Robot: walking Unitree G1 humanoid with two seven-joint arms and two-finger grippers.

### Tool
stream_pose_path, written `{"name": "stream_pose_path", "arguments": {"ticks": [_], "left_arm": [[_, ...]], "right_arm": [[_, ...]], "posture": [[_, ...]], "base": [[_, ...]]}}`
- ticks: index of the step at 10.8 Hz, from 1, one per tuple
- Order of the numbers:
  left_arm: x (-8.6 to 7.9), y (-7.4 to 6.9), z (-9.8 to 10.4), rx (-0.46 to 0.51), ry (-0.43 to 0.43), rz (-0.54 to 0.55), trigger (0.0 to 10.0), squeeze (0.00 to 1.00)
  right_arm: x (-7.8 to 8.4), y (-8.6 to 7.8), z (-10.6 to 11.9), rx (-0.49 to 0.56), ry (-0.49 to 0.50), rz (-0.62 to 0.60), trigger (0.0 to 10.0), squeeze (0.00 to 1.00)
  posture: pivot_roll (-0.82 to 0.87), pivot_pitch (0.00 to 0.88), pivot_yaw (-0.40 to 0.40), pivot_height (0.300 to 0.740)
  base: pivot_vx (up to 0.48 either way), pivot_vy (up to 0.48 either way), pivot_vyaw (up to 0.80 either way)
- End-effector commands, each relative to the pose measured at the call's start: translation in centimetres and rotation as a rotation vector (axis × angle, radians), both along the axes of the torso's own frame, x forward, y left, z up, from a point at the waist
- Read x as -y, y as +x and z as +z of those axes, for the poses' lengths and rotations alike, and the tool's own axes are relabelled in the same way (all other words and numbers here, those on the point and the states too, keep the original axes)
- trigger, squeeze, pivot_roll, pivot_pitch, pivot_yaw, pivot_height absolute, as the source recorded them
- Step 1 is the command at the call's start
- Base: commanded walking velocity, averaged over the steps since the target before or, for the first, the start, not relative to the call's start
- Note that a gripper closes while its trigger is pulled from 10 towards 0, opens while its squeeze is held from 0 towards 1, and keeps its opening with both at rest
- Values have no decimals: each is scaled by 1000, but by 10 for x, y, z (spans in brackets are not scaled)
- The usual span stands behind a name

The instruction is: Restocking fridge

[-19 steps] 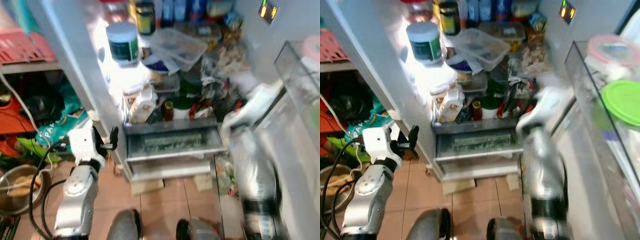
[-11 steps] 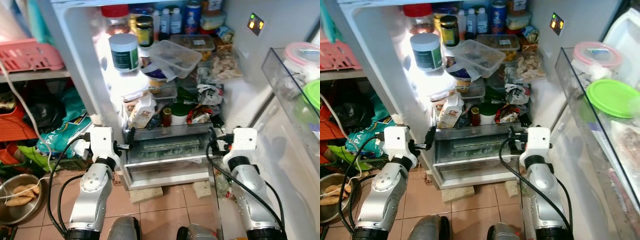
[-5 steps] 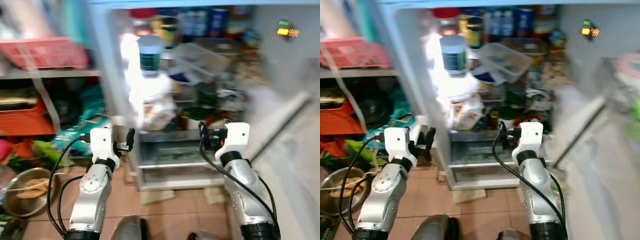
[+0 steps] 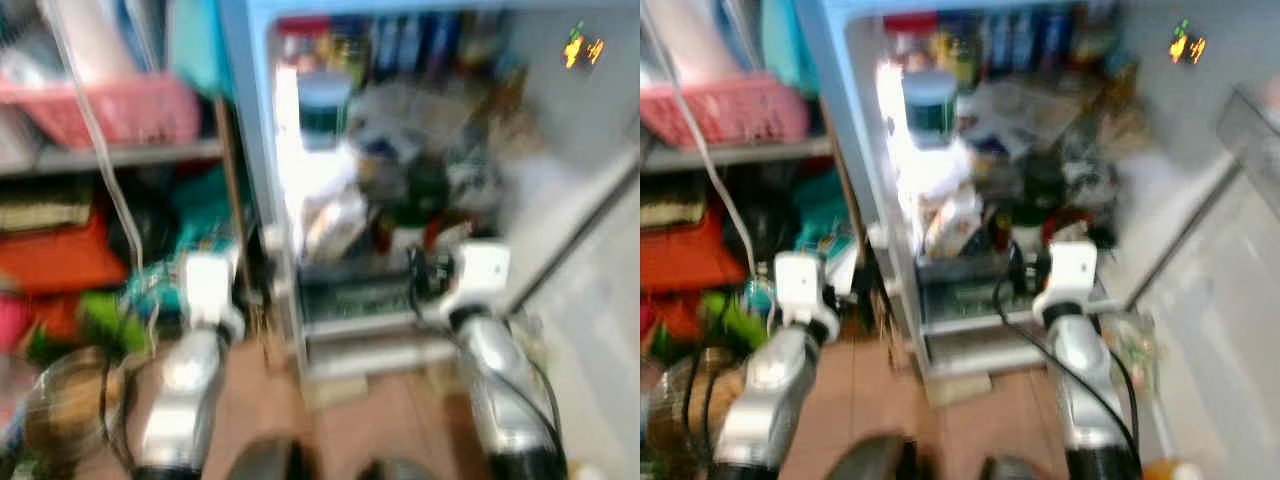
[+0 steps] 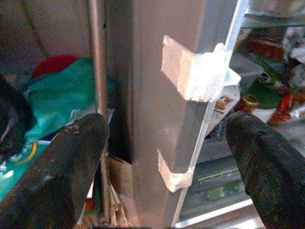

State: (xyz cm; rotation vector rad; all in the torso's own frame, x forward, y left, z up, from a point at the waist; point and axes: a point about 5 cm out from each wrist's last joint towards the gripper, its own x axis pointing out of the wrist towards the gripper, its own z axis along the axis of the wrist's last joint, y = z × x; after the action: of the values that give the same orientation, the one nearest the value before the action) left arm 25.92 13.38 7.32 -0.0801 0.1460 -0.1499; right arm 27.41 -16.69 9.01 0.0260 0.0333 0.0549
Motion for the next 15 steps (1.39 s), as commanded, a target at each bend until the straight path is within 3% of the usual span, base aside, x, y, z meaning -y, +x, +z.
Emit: {"name": "stream_pose_path", "arguments": {"ticks": [1,6,9,11,15], "left_arm": [[-5,3,4,12,18,14,10000,0],[-7,0,3,6,2,28,10000,0],[-7,-2,6,26,-20,6,10000,0],[-5,-3,8,41,-20,-13,10000,0],[-5,-3,9,49,-28,-20,10000,0]], "right_arm": [[-4,2,5,19,17,9,10000,0],[-11,7,10,30,34,22,10000,0],[-11,6,10,26,36,24,10000,0],[-11,6,10,27,37,22,10000,0],[-11,8,10,28,30,29,10000,0]], "posture": [[64,64,38,740],[67,86,35,740],[65,94,34,740],[64,93,33,740],[65,87,28,740]], "base": [[0,442,0],[0,450,-704],[0,0,-800],[0,0,0],[0,-451,-120]]}}
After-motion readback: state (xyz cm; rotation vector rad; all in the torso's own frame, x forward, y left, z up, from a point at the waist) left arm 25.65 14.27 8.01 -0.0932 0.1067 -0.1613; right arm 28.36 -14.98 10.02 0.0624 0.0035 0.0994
